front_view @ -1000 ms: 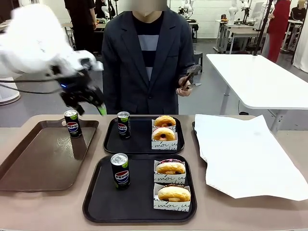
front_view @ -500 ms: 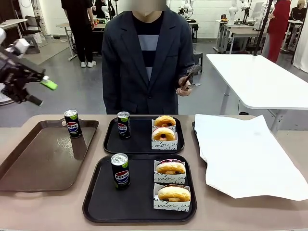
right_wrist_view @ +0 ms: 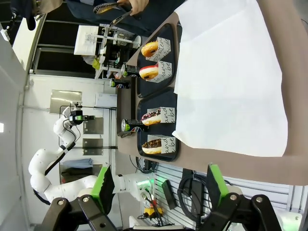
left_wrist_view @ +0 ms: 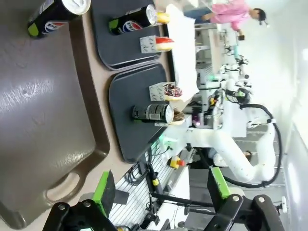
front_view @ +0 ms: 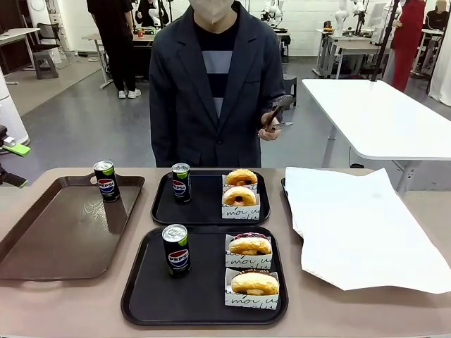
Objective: Set up donuts and drinks on trays.
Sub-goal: Pick up one Pepsi coke from the Handle tray and place it on the Flat Tray without a Pepsi coke.
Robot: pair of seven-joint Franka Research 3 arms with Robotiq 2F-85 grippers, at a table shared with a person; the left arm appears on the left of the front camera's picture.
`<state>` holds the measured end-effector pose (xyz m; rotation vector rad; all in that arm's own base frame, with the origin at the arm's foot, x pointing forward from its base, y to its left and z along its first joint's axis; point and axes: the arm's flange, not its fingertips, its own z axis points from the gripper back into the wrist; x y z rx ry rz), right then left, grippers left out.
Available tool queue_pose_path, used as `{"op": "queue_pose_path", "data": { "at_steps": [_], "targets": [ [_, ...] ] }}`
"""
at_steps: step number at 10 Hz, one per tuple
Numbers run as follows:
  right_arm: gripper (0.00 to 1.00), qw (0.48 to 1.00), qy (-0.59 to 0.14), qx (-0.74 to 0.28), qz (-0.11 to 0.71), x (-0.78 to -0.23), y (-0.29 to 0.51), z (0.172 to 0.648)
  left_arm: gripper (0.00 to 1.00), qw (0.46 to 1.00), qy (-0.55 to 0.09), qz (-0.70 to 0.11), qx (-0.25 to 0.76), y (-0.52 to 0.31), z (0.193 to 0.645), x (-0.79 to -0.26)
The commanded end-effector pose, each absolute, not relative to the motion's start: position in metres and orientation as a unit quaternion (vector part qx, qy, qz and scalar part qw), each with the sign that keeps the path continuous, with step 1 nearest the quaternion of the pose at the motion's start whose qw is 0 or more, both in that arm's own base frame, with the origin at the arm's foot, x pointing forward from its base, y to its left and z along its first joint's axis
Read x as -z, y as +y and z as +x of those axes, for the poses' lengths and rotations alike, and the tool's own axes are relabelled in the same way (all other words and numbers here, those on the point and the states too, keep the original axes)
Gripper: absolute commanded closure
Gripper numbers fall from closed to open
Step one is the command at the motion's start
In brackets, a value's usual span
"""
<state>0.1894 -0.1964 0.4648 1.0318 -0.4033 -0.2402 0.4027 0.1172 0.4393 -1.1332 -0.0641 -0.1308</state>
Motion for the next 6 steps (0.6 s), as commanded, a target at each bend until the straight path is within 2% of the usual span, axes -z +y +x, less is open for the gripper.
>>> {"op": "queue_pose_path", "data": {
  "at_steps": [1, 3, 5, 6],
  "targets": [
    [0.00, 0.839, -0.198, 0.108, 0.495, -0.464, -0.196, 0.190, 0.00, 0.807, -0.057, -0.584, 0.064, 0.131, 0.406, -0.421],
    [0.00, 0.839, -0.198, 0.108, 0.495, -0.464, -0.196, 0.190, 0.00, 0.799, -0.044, -0.597, 0.053, 0.139, 0.395, -0.393],
    [0.00, 0.839, -0.198, 0.108, 0.495, -0.464, -0.196, 0.190, 0.00, 0.816, -0.052, -0.576, 0.025, 0.137, 0.387, -0.391],
    [0.00, 0.839, -0.198, 0.108, 0.495, -0.464, -0.196, 0.190, 0.00, 0.806, -0.038, -0.589, 0.039, 0.143, 0.392, -0.388]
  ]
}}
